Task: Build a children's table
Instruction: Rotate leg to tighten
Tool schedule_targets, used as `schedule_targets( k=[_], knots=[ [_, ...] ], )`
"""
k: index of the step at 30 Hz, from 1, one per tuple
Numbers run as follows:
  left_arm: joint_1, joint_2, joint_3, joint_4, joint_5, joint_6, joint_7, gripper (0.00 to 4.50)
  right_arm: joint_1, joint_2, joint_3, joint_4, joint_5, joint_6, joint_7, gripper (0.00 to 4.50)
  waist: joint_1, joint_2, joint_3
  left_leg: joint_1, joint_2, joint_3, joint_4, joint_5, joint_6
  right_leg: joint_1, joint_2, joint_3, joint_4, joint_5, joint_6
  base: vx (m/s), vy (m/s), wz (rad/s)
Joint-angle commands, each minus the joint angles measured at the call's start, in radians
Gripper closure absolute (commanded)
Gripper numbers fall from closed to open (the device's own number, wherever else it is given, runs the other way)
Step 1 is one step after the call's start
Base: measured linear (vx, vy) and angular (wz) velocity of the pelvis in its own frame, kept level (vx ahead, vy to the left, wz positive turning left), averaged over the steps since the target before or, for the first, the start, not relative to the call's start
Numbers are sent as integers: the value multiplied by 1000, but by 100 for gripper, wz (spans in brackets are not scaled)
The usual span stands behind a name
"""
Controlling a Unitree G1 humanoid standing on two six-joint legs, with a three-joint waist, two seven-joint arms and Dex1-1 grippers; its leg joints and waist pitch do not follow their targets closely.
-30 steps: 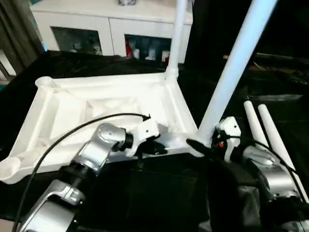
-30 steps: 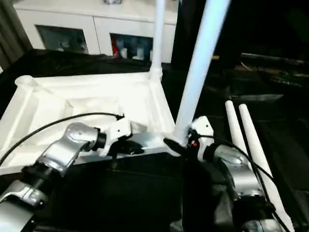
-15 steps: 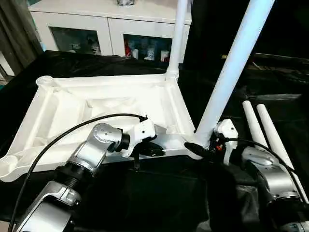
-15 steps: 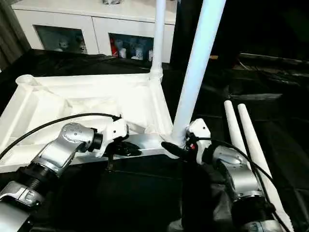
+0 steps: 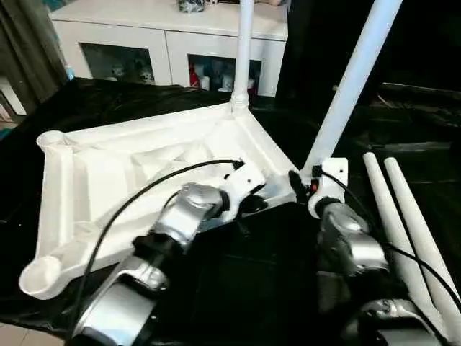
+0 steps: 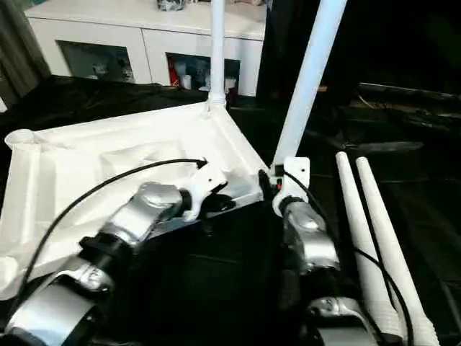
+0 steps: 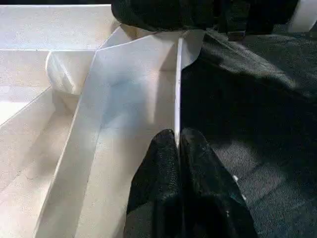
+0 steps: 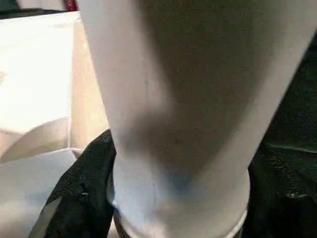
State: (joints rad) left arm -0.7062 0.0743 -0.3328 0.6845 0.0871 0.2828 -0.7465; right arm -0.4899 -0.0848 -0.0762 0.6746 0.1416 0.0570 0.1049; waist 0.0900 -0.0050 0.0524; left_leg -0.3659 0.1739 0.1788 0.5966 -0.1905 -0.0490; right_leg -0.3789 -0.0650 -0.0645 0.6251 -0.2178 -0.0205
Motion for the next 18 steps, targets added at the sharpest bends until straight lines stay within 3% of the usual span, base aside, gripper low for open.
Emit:
schedule_targets(
  k=[1,2,3,9,10,13,14,17,18],
  knots=[
    [-11,-19,4,17,9,-7,45,450,27,32,9,73,0,17,16,140,-4,-1,-54,13,61,-24,-82,-214,7,34,-96,58,-95,-199,-193,0,0,0],
    [-11,-17,0,16,13,-16,42,450,25,38,11,69,5,5,33,140,-4,-2,-53,13,62,-25,-83,-223,6,34,-96,58,-96,-210,-188,0,0,0],
    [-11,-15,-3,15,15,-21,38,450,23,39,14,65,7,-4,46,105,-4,-2,-53,13,62,-25,-83,-227,6,34,-97,58,-97,-213,-187,0,0,0],
    [9,17,-4,-8,-5,-68,-32,450,27,10,59,16,-14,-47,144,79,-3,-5,-55,6,60,-23,-80,-182,34,38,-97,59,-91,-154,-200,0,0,0],
    [19,30,-4,-18,-11,-86,-59,450,37,-10,70,-11,-12,-41,183,79,-5,-10,-55,5,60,-22,-80,-180,36,39,-98,59,-92,-159,-199,0,0,0],
    [40,66,0,-34,-23,-126,-121,450,75,-74,94,-95,2,-12,298,79,1,-12,-55,2,59,-23,-78,-149,58,45,-96,58,-92,-147,-187,0,0,0],
    [56,98,0,-54,-36,-150,-176,450,111,-130,111,-160,11,12,375,79,1,-12,-56,2,61,-23,-77,-137,66,45,-96,58,-88,-124,-188,0,0,0],
    [68,119,0,-73,-51,-160,-219,450,138,-167,123,-204,20,22,443,79,1,-11,-56,3,62,-22,-76,-132,81,42,-95,58,-85,-102,-201,0,0,0],
    [87,152,-5,-104,-74,-173,-295,450,177,-226,153,-258,28,21,547,79,1,-12,-57,3,65,-23,-76,-133,80,43,-96,57,-84,-105,-207,0,0,0]
  ],
)
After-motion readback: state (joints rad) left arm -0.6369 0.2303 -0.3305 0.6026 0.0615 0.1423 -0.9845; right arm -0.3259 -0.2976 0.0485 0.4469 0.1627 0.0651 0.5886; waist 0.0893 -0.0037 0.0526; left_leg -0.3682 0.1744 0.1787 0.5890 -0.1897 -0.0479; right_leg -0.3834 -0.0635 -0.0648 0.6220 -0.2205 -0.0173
